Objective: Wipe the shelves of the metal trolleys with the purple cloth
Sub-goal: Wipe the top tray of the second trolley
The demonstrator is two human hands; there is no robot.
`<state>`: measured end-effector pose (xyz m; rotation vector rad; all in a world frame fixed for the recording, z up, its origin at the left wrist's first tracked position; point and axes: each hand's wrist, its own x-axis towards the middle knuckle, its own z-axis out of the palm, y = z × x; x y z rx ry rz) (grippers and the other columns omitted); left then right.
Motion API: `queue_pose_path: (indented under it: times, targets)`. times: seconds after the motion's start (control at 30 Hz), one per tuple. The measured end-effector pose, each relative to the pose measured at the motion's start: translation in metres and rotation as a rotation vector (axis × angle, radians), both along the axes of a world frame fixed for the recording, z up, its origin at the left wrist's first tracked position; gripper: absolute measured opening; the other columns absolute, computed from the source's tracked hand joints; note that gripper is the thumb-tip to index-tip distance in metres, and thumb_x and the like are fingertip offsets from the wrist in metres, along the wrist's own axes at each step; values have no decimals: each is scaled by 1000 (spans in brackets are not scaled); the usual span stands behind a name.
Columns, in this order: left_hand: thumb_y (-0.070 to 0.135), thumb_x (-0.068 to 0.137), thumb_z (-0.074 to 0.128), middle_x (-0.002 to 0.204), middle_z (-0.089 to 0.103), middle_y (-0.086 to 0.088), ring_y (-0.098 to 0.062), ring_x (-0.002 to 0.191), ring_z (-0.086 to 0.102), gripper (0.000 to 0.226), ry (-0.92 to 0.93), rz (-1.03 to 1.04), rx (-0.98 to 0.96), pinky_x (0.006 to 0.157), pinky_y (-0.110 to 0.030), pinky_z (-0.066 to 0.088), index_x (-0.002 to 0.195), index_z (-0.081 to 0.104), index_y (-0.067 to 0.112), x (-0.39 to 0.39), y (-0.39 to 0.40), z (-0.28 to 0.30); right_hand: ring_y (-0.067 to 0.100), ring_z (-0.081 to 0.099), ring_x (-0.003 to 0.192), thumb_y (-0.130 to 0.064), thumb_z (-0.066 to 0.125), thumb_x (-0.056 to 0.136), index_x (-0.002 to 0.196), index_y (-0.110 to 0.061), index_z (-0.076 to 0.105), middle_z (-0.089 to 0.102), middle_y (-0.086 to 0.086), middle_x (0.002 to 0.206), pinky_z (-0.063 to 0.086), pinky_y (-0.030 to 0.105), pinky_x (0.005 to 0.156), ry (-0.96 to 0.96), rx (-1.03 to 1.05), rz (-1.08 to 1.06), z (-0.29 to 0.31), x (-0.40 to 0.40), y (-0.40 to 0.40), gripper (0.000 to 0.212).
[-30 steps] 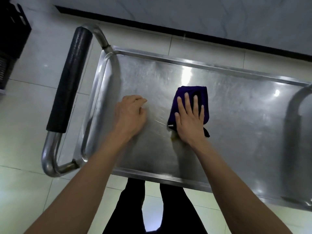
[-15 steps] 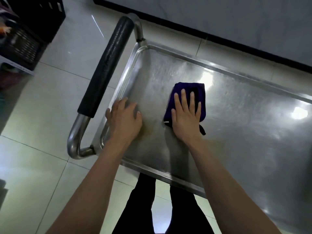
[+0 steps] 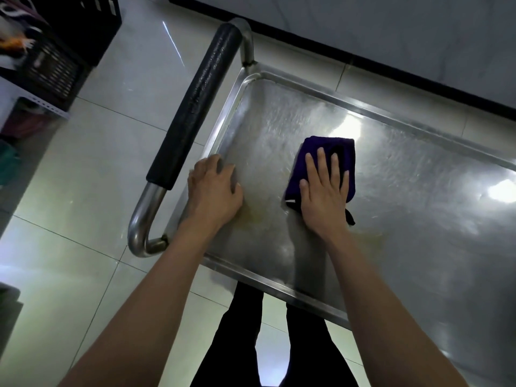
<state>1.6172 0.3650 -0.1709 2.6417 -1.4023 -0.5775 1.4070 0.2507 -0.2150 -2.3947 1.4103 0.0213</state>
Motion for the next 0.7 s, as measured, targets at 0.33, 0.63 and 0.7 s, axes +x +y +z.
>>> queue_pose_path:
  times: [0.33, 0.63, 0.7]
  targets:
    - [46, 83, 60, 151, 32, -5, -29, 145, 19, 61, 54, -27, 15, 116, -59, 31, 139, 48, 24, -42, -3, -5, 22, -14, 154, -33, 25, 107, 162, -27, 8, -6, -3, 169, -4, 54, 124, 66, 11, -50, 3, -32, -15, 57]
    - [45, 82, 61, 150, 29, 1, -25, 143, 19, 59, 74, 0, 42, 110, -49, 40, 138, 51, 30, -41, -6, -1, 23, -10, 155, -29, 33, 104, 161, -26, 10, -4, -4, 169, 0, 55, 123, 82, -6, 67, 5, 33, -9, 62]
    - [43, 82, 60, 150, 29, -1, -25, 143, 18, 58, 69, -7, 51, 109, -50, 40, 137, 50, 29, -44, -8, 1, 22, -8, 155, -29, 35, 104, 161, -27, 12, -1, -4, 169, 0, 54, 123, 61, -5, 122, 4, 48, -10, 61]
